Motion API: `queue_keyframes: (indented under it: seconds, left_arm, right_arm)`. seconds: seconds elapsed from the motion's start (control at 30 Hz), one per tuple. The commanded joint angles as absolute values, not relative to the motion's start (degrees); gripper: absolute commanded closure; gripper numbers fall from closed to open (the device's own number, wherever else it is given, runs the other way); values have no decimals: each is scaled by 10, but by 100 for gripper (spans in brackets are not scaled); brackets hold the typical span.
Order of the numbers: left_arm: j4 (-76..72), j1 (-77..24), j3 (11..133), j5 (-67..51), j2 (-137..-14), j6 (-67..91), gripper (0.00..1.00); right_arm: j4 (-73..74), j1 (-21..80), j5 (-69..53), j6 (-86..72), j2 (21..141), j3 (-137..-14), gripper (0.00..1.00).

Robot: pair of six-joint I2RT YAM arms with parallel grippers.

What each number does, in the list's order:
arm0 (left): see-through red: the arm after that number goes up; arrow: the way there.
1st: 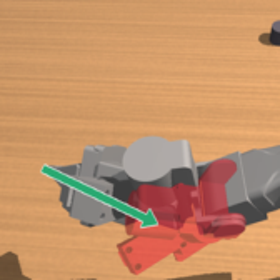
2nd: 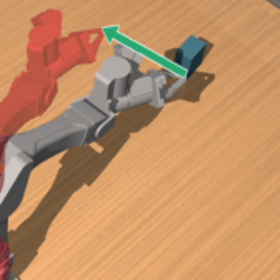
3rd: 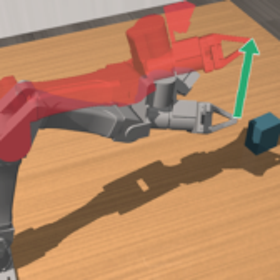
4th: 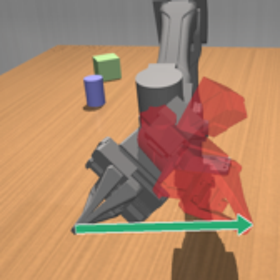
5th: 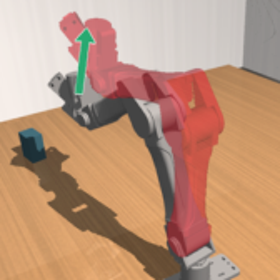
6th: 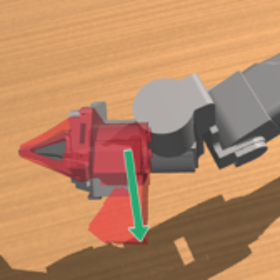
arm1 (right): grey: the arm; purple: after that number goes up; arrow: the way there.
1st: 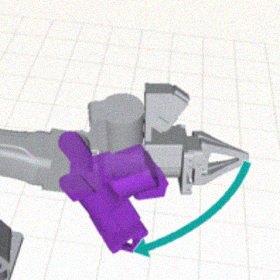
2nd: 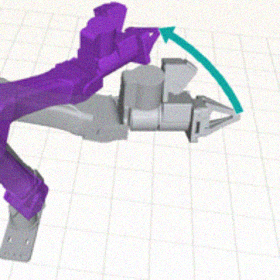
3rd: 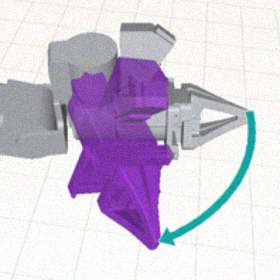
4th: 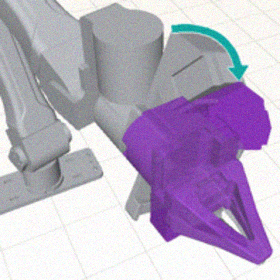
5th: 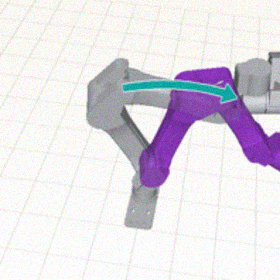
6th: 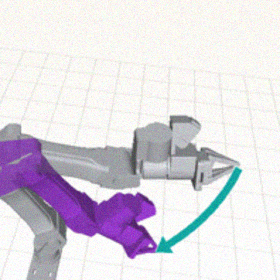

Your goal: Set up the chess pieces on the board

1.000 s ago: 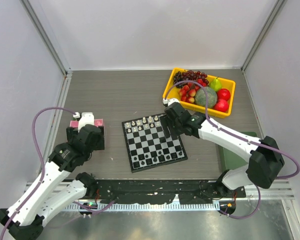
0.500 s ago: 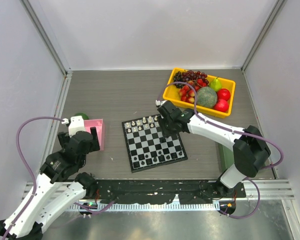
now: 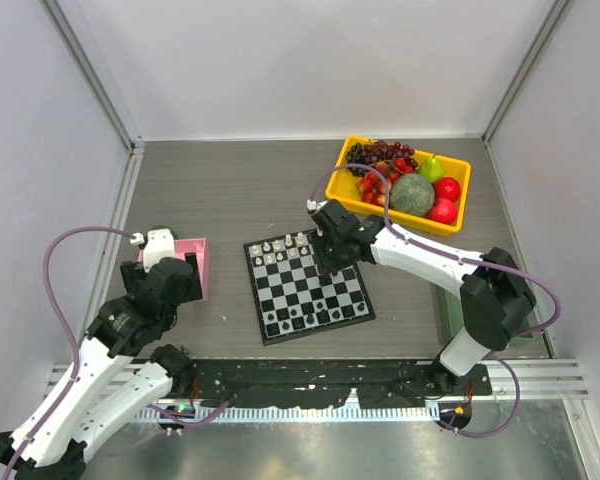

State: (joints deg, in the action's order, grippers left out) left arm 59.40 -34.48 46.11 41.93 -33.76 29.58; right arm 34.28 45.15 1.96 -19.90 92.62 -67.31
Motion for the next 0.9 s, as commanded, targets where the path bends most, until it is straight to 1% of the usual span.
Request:
queue_keyframes:
  seconds: [0.0, 0.23, 0.43, 0.87]
  left_arm:
    - [577, -344, 468, 422, -342, 301, 1]
    - [577, -344, 465, 422, -337, 301, 1]
    - [581, -344, 468, 424, -335, 302, 1]
    - [580, -343, 467, 428, -323, 303, 1]
  right_arm:
    - [332, 451, 24, -203, 919, -695, 62]
    - [333, 451, 17, -210, 924, -695, 63]
    - [333, 454, 11, -214, 944, -703, 67]
    - [330, 461, 9, -209, 983, -715, 66]
